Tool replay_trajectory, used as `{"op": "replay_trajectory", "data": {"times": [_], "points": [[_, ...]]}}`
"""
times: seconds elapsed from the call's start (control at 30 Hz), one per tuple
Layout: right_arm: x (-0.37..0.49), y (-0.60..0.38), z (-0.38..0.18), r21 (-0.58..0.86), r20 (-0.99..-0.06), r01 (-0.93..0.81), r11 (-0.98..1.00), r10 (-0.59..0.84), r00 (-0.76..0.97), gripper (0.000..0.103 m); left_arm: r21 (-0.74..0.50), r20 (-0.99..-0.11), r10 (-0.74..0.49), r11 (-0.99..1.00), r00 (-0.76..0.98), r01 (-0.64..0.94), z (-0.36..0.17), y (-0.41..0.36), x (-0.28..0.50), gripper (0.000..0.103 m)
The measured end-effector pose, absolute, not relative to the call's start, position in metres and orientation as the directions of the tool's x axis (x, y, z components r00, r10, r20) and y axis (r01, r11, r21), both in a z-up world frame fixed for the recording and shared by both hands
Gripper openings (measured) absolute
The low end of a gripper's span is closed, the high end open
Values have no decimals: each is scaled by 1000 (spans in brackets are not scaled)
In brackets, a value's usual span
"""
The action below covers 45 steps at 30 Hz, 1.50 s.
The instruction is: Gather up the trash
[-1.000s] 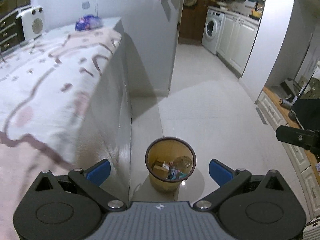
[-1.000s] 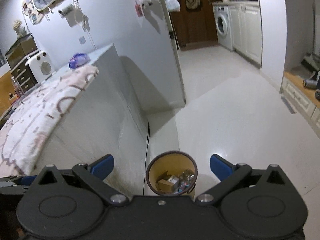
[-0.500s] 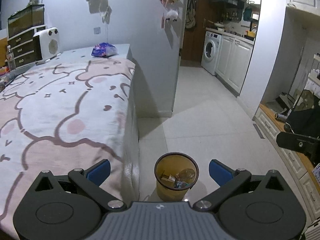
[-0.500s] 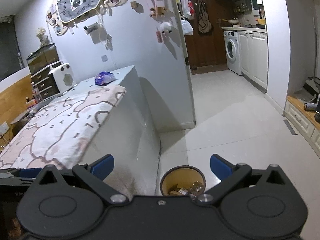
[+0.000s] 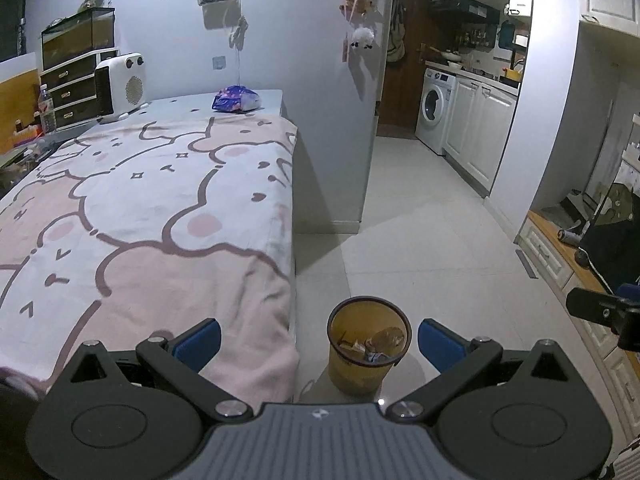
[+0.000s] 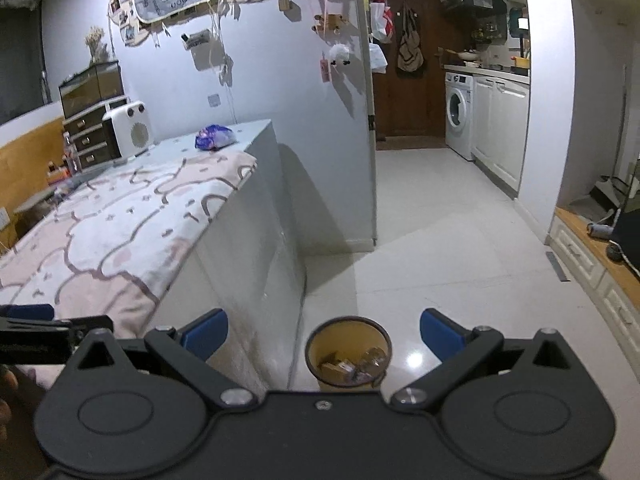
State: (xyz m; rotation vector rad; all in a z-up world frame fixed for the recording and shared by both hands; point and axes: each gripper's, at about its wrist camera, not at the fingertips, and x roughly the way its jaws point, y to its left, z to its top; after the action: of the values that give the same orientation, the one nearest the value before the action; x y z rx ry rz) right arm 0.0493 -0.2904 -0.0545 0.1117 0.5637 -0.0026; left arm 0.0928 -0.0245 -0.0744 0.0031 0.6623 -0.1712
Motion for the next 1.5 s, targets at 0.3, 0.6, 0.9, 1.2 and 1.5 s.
{"op": "replay_trajectory", "data": {"times": [0.3,0.6,0.9,1.2,1.5], "points": [[33,-284,-55,66,-536,28,997,11,844,103,-27,-626,-146,986,766,166,-78,-28,79,103],[16,-289,-59,62,-552,42,997,-1,834,103,-20,-630,-146,985,762,173,-77,-31,67,103],[7,-293,-59,54,-559,60,997,-20,829,103,-24,-619,-148,985,772,170,-74,-30,58,103],[5,-291,-61,31,-570,77,997,-45,820,103,-16,-617,-152,984,772,180,-73,-31,54,103],[3,-293,-61,30,-571,81,996,-49,819,103,-19,-619,-154,983,770,181,-73,-33,53,103]]}}
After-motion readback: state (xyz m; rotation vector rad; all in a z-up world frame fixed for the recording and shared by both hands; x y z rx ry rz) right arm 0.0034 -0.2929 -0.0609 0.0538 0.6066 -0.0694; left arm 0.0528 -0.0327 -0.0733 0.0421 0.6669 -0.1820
